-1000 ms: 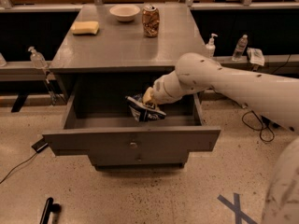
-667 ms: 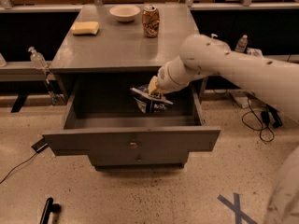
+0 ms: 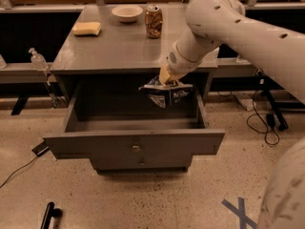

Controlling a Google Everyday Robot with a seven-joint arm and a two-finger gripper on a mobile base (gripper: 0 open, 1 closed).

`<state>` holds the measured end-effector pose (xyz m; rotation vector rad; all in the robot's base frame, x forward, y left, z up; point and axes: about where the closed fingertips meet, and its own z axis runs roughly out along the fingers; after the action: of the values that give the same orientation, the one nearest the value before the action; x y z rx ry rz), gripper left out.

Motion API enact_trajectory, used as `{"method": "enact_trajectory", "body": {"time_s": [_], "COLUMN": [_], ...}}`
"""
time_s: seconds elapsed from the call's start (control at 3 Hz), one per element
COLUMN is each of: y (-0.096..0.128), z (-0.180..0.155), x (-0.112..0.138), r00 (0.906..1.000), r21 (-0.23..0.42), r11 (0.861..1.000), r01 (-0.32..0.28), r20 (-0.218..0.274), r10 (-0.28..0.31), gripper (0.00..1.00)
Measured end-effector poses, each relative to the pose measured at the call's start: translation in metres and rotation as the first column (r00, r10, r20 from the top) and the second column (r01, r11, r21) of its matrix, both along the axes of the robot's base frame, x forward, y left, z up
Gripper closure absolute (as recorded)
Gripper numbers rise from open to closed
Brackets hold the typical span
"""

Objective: Pick blue chip bag from top drawer and place on counter

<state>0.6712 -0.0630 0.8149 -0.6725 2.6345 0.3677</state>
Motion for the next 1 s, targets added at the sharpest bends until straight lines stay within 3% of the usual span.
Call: {"method": "enact_trajectory", "body": {"time_s": [0.33,0.67,1.0], "y": [-0.012,-0.036,-0.047], "z": [0.021,0.053,0.075], "x": [-0.022,-0.015,0.001], "r00": [0.9935,0.9685,0.9344], "r21": [0.055,0.14,0.139], "r11": [0.993,0.984,0.985], "r01": [-0.103,-0.112,-0.104], "r20": [0.056,0.237,0.353], "r10": [0.1,0.077,0.049], "gripper": [1.0,1.0,1.0]}}
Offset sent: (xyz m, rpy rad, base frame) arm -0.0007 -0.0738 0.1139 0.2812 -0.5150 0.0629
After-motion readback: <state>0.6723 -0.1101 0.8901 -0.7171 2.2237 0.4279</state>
